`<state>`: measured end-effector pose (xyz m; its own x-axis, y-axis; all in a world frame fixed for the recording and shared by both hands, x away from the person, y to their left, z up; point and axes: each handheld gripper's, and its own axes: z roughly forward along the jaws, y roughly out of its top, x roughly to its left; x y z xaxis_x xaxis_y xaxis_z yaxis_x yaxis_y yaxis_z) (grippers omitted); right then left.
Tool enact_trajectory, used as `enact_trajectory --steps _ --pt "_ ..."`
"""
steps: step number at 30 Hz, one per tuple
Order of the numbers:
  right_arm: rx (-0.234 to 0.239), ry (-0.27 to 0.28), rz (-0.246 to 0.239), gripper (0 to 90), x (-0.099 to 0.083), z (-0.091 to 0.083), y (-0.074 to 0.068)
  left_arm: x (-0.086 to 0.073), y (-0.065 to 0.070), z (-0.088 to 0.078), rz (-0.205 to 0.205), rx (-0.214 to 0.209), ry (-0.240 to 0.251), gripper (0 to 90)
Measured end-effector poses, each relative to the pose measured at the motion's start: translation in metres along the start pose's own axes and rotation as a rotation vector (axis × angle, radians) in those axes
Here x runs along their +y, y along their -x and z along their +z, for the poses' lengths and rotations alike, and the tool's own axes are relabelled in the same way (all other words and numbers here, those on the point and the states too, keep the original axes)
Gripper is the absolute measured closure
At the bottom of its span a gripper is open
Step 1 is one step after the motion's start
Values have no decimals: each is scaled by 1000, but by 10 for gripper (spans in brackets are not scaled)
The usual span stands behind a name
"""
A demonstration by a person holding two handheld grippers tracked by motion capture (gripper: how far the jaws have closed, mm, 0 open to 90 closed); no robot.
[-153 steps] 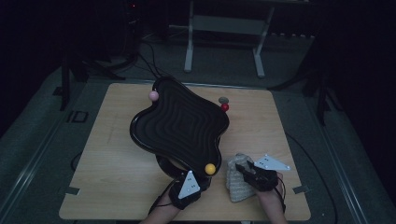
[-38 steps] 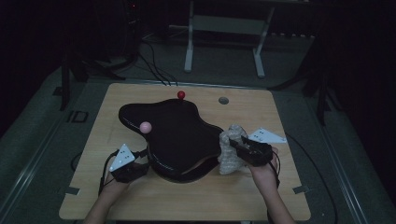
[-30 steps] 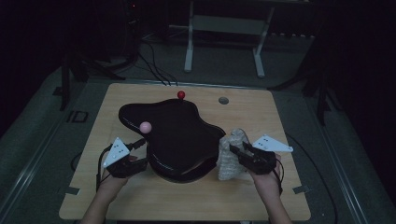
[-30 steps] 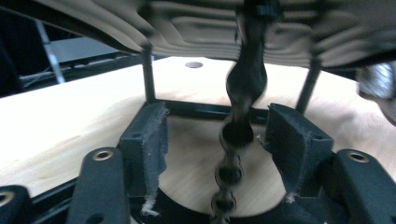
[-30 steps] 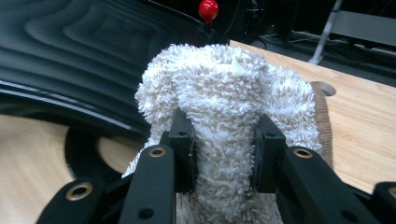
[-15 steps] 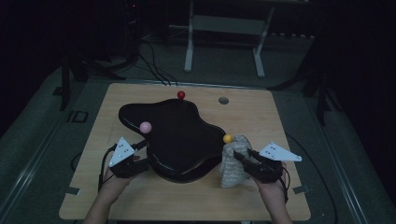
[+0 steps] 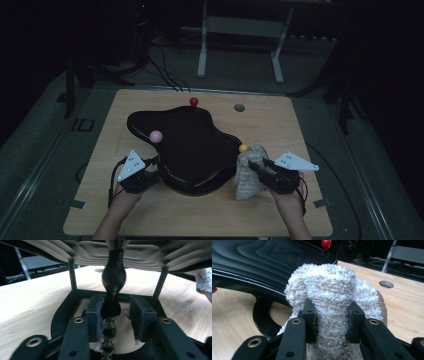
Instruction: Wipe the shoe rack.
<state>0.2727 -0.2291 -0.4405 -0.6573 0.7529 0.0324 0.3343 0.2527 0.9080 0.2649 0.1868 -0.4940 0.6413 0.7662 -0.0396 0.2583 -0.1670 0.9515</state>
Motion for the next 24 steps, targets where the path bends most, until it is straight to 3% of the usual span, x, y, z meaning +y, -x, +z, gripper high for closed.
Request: enact_trajectory --steps 4,16,24 --pt "-10 -12 5 676 -2 4 4 1 -1 0 -2 16 1 730" --pt "-28 -89 8 682 -17 31 12 -3 -7 0 12 -27 22 741" --pt "-35 -148 19 686 -30 37 14 -2 -8 0 22 -37 10 742"
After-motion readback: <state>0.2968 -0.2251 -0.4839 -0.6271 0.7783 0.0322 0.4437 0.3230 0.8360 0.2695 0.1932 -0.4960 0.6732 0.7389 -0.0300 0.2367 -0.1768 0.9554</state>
